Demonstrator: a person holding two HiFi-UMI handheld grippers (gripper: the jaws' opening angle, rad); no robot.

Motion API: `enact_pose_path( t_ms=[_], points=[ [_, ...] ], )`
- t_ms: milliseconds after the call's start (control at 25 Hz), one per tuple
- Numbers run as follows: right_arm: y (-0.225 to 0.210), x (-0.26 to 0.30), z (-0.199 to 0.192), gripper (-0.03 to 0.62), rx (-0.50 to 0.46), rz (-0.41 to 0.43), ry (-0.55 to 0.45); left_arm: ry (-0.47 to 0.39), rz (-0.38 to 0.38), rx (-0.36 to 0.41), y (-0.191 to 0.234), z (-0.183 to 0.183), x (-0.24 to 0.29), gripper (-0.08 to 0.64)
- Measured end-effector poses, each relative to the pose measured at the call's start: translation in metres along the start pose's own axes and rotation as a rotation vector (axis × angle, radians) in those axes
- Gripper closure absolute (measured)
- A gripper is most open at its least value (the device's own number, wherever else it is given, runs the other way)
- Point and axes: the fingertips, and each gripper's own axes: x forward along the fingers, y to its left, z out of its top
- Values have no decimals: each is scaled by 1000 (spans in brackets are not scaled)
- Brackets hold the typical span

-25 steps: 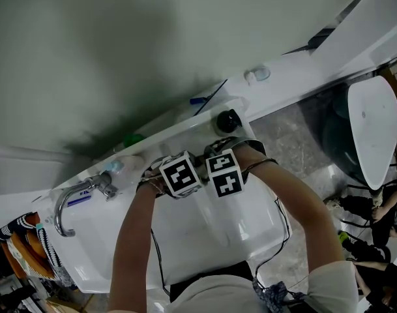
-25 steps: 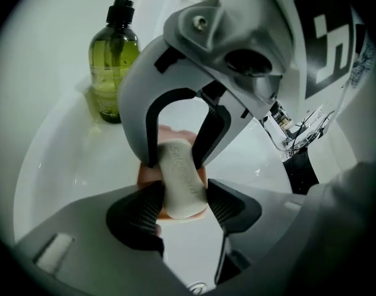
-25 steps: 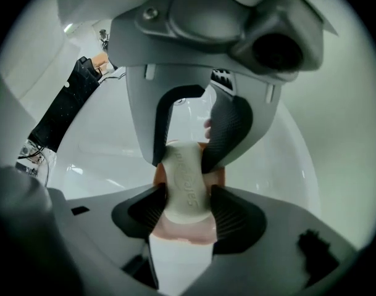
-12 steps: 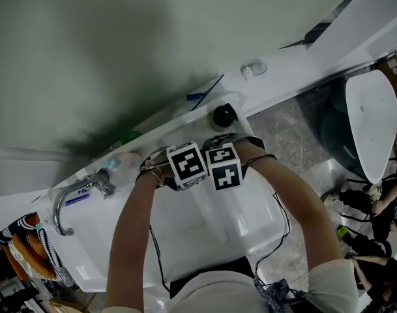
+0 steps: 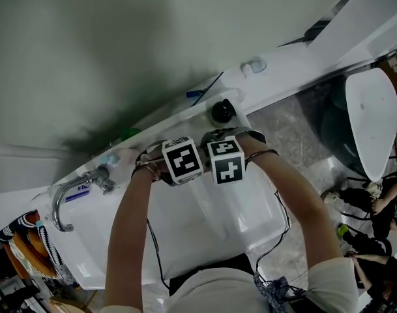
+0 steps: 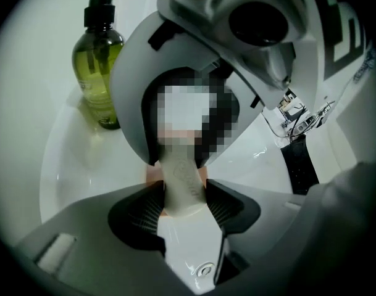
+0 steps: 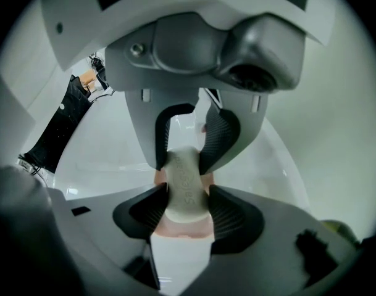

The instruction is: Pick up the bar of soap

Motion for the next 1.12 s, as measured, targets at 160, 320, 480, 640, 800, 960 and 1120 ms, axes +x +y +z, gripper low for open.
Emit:
enact_pose_path(
  t_ms=[160, 320, 480, 640, 800, 960, 1120],
  points=[
    [0, -10, 4, 362, -1, -10, -3, 1, 12, 18, -2, 2, -8, 333],
    [6, -16, 4, 362, -6, -18, 16, -7, 28, 30, -10, 7, -10, 333],
    [23, -24, -1, 362, 14, -18, 19, -15, 22, 47, -26, 15, -7, 333],
    [48, -29, -11, 362, 49, -26, 33, -2, 7, 90, -49, 27, 2, 333],
    [74, -35, -23, 362, 94, -35, 37, -5, -10, 129, -73, 41, 11, 334],
    [102, -39, -34, 362, 139, -44, 40, -2, -26, 171, -97, 54, 24, 334],
    [124, -39, -44, 362, 179, -46, 38, 9, -42, 201, -116, 62, 38, 334]
  ],
)
